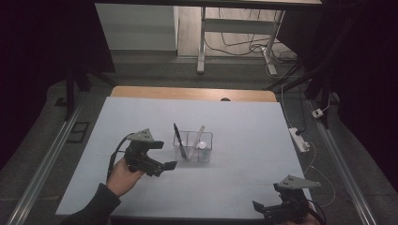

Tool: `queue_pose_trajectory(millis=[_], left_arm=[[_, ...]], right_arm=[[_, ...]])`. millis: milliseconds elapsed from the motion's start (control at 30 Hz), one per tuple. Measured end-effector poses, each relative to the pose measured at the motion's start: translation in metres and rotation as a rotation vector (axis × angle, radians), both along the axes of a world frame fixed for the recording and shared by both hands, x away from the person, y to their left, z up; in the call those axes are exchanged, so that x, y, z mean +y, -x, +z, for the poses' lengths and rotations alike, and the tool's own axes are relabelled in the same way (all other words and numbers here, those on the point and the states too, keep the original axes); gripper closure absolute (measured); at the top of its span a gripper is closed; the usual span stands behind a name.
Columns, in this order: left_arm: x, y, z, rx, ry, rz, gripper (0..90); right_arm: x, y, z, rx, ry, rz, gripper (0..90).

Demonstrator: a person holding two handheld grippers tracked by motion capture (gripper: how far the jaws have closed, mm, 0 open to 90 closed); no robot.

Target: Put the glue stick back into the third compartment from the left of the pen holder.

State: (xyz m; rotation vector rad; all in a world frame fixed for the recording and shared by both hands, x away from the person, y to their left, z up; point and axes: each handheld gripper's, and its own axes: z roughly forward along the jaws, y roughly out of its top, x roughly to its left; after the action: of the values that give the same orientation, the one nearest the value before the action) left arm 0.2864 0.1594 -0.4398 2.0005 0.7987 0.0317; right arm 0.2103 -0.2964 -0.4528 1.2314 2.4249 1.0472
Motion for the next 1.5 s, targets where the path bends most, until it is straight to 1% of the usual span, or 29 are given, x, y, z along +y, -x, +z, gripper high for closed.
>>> queue_pose_trajectory(millis=[167,200,500,900,1100,1333,1467,1500], left_arm=[[0.021,0.014,-0.004,0.026,0.035,0.02,0.9],[0.025,0.017,-0.005,0.029,0.037,0.026,1.0],[0.053,0.047,-0.009,0.021,0.006,0.081,0.7],[0.089,0.083,-0.024,0.058,-0.012,0.187,0.6],[0.105,0.098,-0.029,0.069,-0.012,0.233,0.6],[0.118,0.114,-0.034,0.076,-0.041,0.282,0.5],[0.122,0.12,-0.036,0.08,-0.086,0.307,0.5],[0.123,0.121,-0.036,0.076,-0.087,0.312,0.5]], right_arm=[[0.0,0.0,0.0,0.0,0.005,0.001,0.0],[0.0,0.0,0.0,0.0,0.005,0.001,0.0],[0.001,0.0,0.0,-0.001,0.006,0.002,0.0],[0.001,0.0,0.0,-0.002,0.007,0.001,0.0],[0.001,0.0,0.0,-0.003,0.009,0.002,0.0],[0.001,0.0,0.0,-0.003,0.01,0.003,0.0],[0.002,0.0,0.0,-0.003,0.009,0.002,0.0],[0.002,0.001,0.0,-0.003,0.009,0.002,0.0]])
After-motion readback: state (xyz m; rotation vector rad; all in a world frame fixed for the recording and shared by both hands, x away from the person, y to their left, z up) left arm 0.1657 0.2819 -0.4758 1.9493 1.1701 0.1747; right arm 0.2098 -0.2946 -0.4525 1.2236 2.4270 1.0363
